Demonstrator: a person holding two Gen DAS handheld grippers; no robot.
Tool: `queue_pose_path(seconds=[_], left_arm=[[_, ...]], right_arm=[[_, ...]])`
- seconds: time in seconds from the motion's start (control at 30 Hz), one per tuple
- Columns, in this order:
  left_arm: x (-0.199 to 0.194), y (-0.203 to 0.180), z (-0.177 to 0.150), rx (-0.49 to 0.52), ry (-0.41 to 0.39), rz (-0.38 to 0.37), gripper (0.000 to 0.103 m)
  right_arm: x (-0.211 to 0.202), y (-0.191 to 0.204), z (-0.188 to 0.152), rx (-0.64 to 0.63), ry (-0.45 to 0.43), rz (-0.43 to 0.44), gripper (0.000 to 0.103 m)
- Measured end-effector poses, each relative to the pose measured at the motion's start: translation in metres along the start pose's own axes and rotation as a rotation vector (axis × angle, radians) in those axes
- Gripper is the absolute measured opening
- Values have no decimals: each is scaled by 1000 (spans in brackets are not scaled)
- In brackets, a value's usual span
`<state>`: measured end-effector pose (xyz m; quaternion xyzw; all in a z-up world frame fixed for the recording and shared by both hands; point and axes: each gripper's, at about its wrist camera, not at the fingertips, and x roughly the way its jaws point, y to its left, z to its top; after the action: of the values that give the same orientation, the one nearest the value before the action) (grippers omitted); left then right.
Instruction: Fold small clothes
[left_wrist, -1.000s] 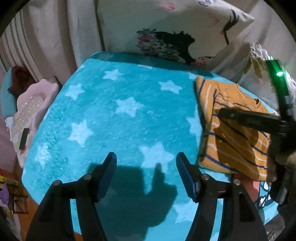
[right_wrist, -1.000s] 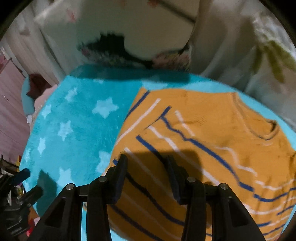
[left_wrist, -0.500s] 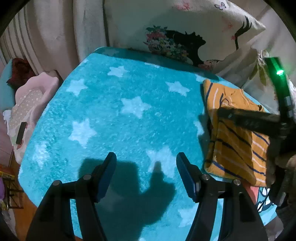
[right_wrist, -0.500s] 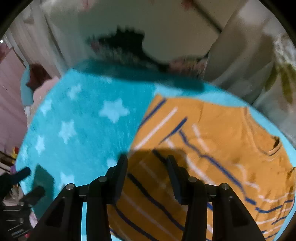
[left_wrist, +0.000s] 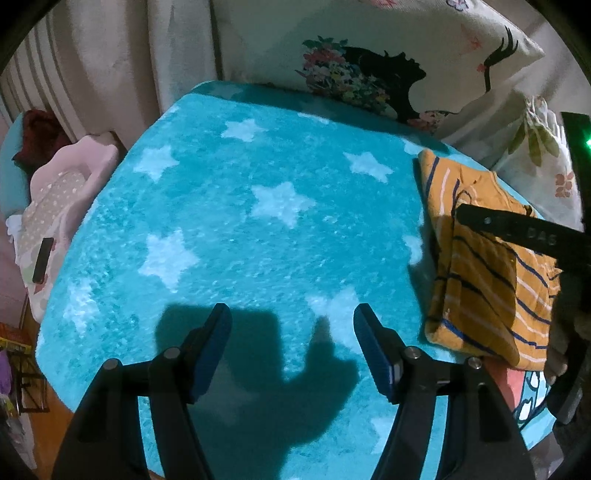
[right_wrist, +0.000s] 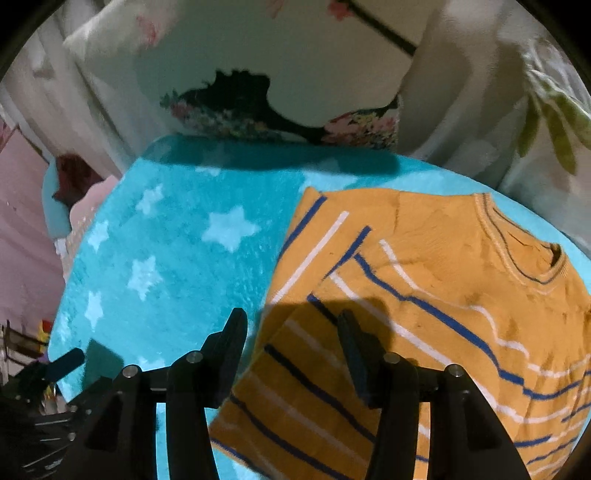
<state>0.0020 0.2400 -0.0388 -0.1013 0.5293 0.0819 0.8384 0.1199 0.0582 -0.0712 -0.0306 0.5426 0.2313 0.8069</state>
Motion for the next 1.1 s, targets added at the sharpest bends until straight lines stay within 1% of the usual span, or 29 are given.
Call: queue_pose_path(seconds=[0.17, 0.33, 0.5, 0.6, 0.7, 0.73, 0.8, 0.83, 0.87, 0.97, 1.1], left_arm=[[10, -4, -1, 22, 19, -1, 71], [17, -3, 7, 58, 25, -2, 71], [26, -7, 18, 107, 30, -22, 71], [34, -15, 32, 131, 42, -92, 71], [48, -21, 52, 128, 78, -205, 72], [56, -25, 61, 124, 97, -260, 72], [66, -32, 71, 123, 116, -309, 72], [73, -38, 78, 126, 125, -346, 72], [77, -42, 82, 129, 137, -366, 72], [90, -60, 93, 142, 174, -435, 72], [101, -88, 101, 193, 190, -474, 73]], right_arm=[[-14, 1, -14, -18, -24, -13, 55], [-26, 12, -47, -57, -44, 14, 56], [-32, 24, -77, -122, -63, -16, 56], [-34, 32, -91, -185, -93, -55, 56], [-29, 45, -103, -276, -103, -108, 57], [-27, 48, -106, -300, -103, -121, 57], [-21, 55, -111, -351, -106, -156, 57], [-17, 59, -114, -379, -109, -181, 57], [-13, 62, -116, -404, -109, -204, 57], [-5, 68, -120, -442, -107, -221, 57], [0, 71, -125, -476, -122, -257, 59]])
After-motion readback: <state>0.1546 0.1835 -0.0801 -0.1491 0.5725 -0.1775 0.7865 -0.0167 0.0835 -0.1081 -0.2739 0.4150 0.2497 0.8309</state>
